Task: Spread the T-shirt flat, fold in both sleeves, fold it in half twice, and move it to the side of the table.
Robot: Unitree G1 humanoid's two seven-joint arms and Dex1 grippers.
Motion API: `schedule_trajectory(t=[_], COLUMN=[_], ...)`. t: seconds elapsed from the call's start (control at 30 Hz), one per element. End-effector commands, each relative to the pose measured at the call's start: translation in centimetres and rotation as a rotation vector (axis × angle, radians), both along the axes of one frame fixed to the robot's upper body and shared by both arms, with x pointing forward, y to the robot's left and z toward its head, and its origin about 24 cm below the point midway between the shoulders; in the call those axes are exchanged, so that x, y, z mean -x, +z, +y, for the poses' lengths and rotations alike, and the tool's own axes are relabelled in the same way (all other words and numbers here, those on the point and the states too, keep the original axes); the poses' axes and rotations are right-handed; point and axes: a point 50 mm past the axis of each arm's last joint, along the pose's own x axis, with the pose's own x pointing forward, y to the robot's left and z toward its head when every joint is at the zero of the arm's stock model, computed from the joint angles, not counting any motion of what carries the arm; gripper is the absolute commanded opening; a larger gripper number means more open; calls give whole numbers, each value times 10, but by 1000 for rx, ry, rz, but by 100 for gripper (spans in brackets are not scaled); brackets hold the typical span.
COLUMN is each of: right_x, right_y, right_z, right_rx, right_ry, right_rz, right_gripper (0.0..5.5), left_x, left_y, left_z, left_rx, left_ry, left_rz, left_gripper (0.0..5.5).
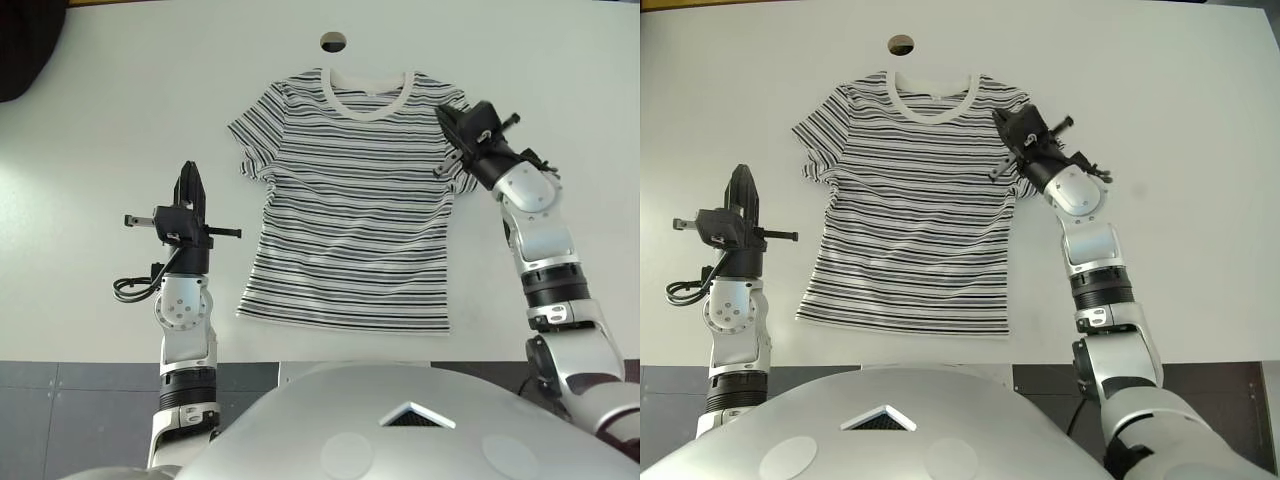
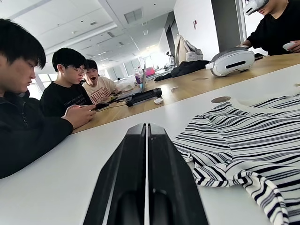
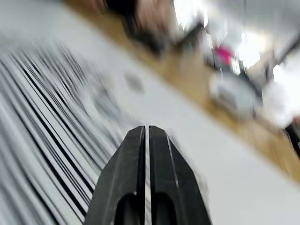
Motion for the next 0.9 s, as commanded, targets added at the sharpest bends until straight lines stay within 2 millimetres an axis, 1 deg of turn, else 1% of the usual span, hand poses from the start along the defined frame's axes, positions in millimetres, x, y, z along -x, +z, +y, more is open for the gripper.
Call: schedule_trajectory(t=[0.03, 0.07, 0.13, 0.23, 0.3, 0.37, 0.5, 0.6, 0.67, 0.73, 0.8, 0.9], right_x=[60, 77, 103, 128, 142, 148, 148, 151, 157, 163, 169, 170], right_y=[-1, -6, -14, -22, -33, -43, -52, -66, -69, -66, -61, -59], right_z=[23, 24, 26, 27, 25, 20, 7, -10, -18, -23, -27, -31], right_rx=[94, 139, 197, 242, 300, 369, 487, 633, 676, 677, 657, 649], right_ry=[376, 463, 583, 695, 756, 778, 758, 734, 756, 790, 822, 832], right_rz=[78, 129, 215, 324, 406, 467, 521, 596, 655, 701, 756, 790], right_gripper=[13, 13, 13, 13, 13, 13, 13, 13, 13, 13, 13, 13], left_x=[-1, -1, 0, 0, -1, -2, -3, -5, -8, -15, -29, -50], left_y=[4, 4, 4, 5, 5, 4, 4, 2, -2, -7, -7, 5], left_z=[-2, -3, -3, -4, -4, -4, -4, -3, -1, 1, 3, 5], left_rx=[-1, 0, 1, 1, 1, 1, 2, 29, 79, 176, 259, 242], left_ry=[-1, -1, 0, -1, -4, -7, -9, -14, -33, -55, -94, -147], left_rz=[-17, -17, -18, -18, -17, -17, -13, 10, 60, 140, 209, 263], left_gripper=[10, 10, 10, 10, 10, 10, 10, 10, 10, 10, 10, 10])
